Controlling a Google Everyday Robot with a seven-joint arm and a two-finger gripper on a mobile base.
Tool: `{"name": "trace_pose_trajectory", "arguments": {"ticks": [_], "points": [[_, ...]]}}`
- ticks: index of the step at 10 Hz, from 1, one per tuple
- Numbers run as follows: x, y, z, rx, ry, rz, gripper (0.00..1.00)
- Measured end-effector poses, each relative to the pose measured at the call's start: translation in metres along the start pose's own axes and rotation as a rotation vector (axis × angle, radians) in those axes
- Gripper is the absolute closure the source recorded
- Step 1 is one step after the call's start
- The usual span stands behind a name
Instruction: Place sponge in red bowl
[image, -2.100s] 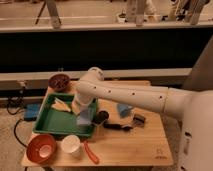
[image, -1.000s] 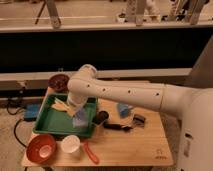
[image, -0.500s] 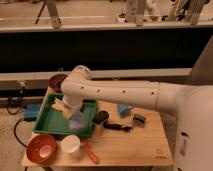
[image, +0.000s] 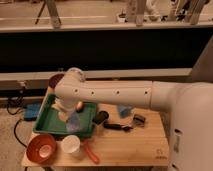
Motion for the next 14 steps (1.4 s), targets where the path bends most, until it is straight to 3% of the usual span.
{"name": "trace_pose_trajectory", "arguments": {"ticks": [9, 14], "points": [[0.023, -0.027, 0.022, 0.016, -0.044, -0.091, 0.91], [0.041, -0.052, 0.045, 0.032, -0.080, -0.146, 0.91]]}}
